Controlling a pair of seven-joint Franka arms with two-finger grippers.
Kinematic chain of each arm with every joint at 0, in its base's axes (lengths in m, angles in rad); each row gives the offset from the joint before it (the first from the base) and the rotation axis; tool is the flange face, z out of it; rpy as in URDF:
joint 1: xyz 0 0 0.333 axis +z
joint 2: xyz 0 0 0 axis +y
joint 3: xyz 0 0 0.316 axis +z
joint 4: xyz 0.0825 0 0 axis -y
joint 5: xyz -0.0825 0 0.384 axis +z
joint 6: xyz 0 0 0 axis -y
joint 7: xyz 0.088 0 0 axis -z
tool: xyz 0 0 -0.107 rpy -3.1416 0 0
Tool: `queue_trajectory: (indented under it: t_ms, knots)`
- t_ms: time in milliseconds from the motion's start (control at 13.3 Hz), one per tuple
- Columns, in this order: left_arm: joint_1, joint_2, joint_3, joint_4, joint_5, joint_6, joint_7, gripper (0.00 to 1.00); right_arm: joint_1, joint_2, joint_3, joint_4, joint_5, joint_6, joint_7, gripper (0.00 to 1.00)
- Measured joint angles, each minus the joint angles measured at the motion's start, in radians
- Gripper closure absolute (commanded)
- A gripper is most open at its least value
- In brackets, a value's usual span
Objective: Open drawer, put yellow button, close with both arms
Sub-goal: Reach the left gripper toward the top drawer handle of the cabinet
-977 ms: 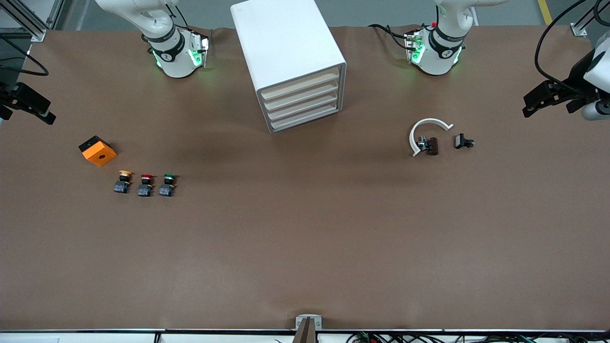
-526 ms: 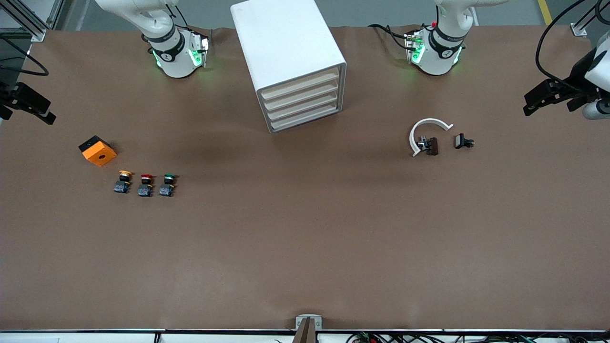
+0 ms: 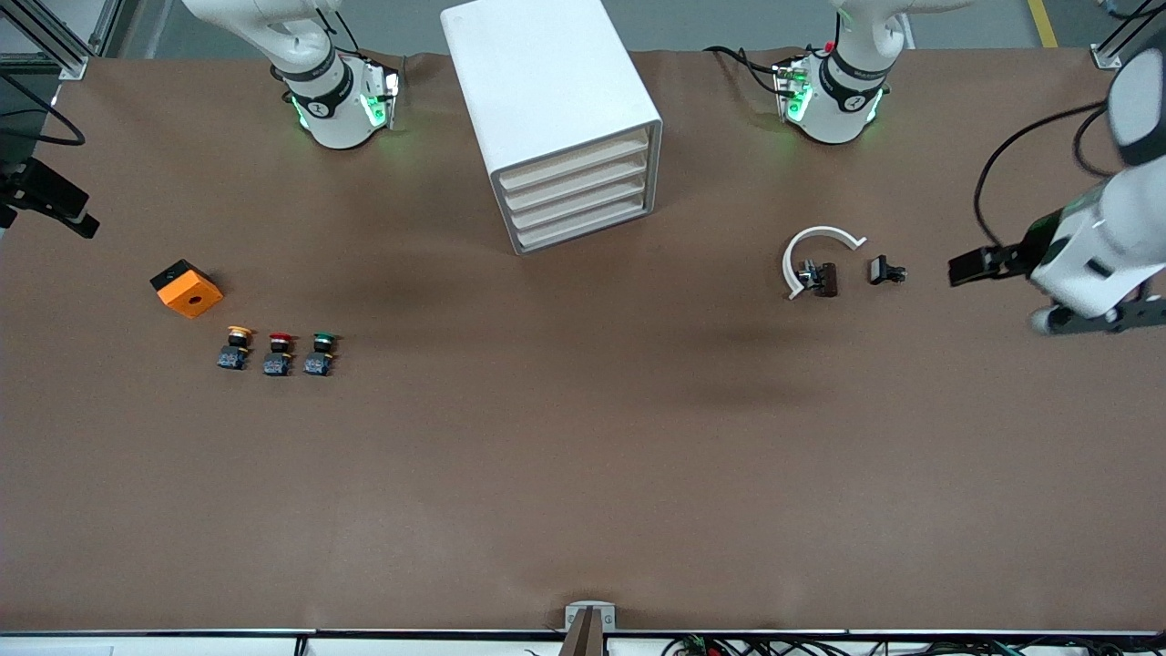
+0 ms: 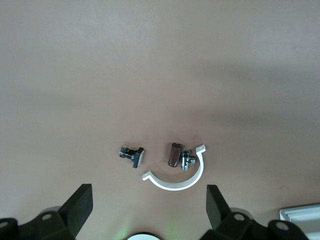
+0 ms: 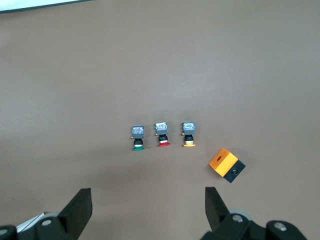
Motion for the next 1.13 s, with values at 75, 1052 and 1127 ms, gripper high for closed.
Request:
queue_trajectory:
  t_ms: [75,1052,1127]
  knots:
    - [-0.014,0.045,-0.001,0.002,-0.002,0.021,-0.072,0.00,0.000,0.000,0.000,0.001,0.000,0.000,0.000,0.00]
    - [-0.342,0.509,-0.012,0.180,-0.483,0.119,-1.679,0.00,0.000,0.006,0.004,0.004,0.000,-0.024,-0.002,0.00]
    - [-0.343,0.516,-0.013,0.183,-0.563,0.114,-1.723,0.00,0.000,0.011,0.005,0.004,0.000,-0.035,-0.002,0.00]
